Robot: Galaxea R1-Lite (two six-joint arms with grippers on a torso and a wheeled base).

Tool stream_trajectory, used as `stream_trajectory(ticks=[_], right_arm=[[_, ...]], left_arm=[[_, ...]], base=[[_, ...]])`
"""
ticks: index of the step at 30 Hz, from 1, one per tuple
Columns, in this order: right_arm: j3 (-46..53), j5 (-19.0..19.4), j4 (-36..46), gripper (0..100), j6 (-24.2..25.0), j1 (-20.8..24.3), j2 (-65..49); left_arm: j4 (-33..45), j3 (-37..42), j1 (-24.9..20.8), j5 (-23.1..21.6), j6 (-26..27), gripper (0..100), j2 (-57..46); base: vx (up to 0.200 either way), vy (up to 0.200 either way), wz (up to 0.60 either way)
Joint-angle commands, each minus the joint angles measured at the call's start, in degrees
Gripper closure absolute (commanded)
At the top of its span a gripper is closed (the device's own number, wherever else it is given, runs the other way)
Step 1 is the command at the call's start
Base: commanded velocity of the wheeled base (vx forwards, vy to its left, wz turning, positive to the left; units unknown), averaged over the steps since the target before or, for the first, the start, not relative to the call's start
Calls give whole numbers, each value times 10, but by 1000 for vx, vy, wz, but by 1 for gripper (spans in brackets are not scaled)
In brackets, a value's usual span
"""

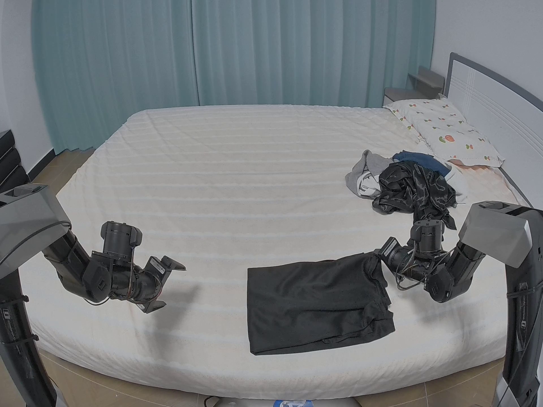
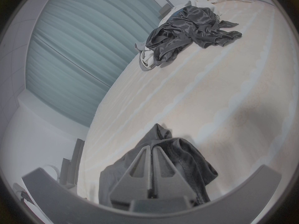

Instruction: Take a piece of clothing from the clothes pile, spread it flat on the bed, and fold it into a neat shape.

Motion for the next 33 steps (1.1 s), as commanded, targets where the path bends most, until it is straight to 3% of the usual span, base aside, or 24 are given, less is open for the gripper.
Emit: stream_trajectory(ticks=[1, 7, 8, 20, 33], right_arm=[[-16, 3, 2, 100, 4, -8, 20], [-38, 11, 2, 100, 4, -9, 37], [-39, 13, 2, 0, 4, -10, 37], [28, 15, -17, 0, 4, -23, -28], [92, 29, -65, 0, 5, 49, -59]], left_arm=[[0, 0, 0, 0, 0, 0, 1], [0, -1, 0, 0, 0, 0, 1], [0, -1, 0, 0, 0, 0, 1], [0, -1, 0, 0, 1, 0, 1], [0, -1, -4, 0, 1, 0, 4]], base=[[0, 0, 0], [0, 0, 0], [0, 0, 0], [0, 0, 0], [0, 0, 0]])
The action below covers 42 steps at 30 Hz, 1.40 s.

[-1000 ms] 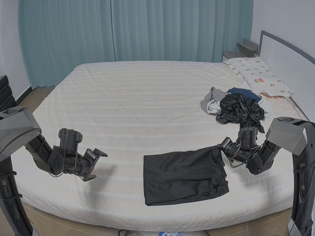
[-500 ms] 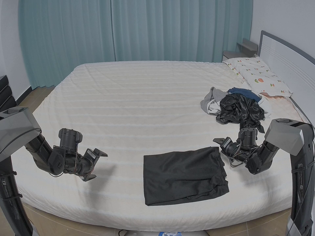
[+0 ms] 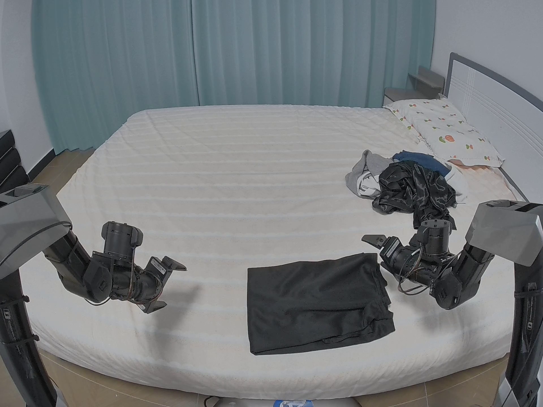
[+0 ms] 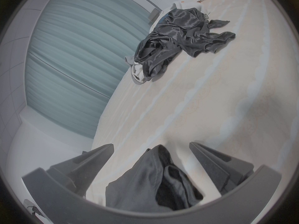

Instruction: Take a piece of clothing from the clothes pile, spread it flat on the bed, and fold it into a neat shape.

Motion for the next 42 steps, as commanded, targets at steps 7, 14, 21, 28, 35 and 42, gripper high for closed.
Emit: stream_trajectory(ticks=[7, 14, 21, 28, 35, 42], right_arm=[[-4, -3, 0, 0, -1, 22, 38], [-8, -6, 0, 0, -2, -5, 42], [62, 32, -1, 0, -14, -43, -46], [156, 126, -3, 0, -151, -53, -50], [176, 136, -17, 0, -185, -33, -39], [164, 133, -52, 0, -185, -30, -12]], left_arm=[[0, 0, -2, 0, 0, 0, 2], [0, 0, -2, 0, 0, 0, 2], [0, 1, -6, 0, 2, 0, 3], [0, 1, -9, 7, 2, 0, 4], [0, 0, -14, 23, 2, 0, 12], [0, 1, -17, 27, 13, 0, 14]], base=[[0, 0, 0], [0, 0, 0], [0, 0, 0], [0, 0, 0], [-171, 0, 0], [0, 0, 0]])
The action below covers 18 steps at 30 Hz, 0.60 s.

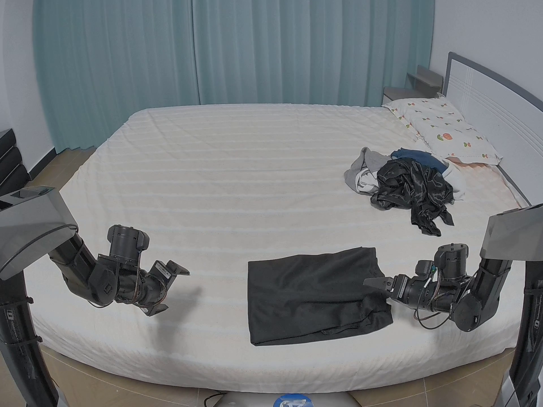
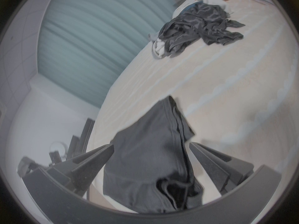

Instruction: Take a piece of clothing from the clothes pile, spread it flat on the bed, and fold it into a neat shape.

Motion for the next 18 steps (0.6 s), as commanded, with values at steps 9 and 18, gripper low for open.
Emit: stream_trajectory(ticks=[9, 18], right_arm=[[-13, -4, 2, 100, -1, 8, 23], [17, -4, 13, 100, -10, -4, -6]], left_arm=[[0, -1, -2, 1, 0, 0, 4], [0, -1, -1, 1, 0, 0, 4]], base=[[0, 0, 0], [0, 0, 0]])
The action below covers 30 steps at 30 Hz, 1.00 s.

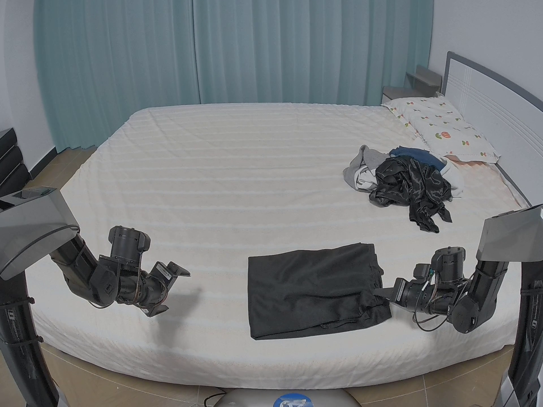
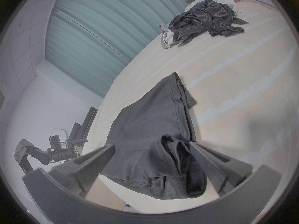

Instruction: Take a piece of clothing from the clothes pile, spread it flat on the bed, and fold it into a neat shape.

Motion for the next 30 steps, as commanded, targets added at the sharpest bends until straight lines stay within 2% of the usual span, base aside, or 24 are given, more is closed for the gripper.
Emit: stream_trajectory(ticks=[1, 6, 12, 23, 30], right_arm=[[12, 0, 3, 100, -11, -12, -12], [23, 0, 7, 100, -43, -33, -13], [36, 8, 7, 100, -103, -49, 7], [49, 8, 16, 100, -130, -56, -5], [52, 8, 59, 100, -156, -56, -19]], left_arm=[[0, 0, 0, -1, 0, 0, 1], [0, 0, 0, 0, 0, 0, 1], [0, 0, 0, 0, 0, 0, 1], [0, 0, 0, 0, 0, 0, 1], [0, 0, 0, 0, 0, 0, 1]], base=[[0, 0, 0], [0, 0, 0], [0, 0, 0], [0, 0, 0], [0, 0, 0]])
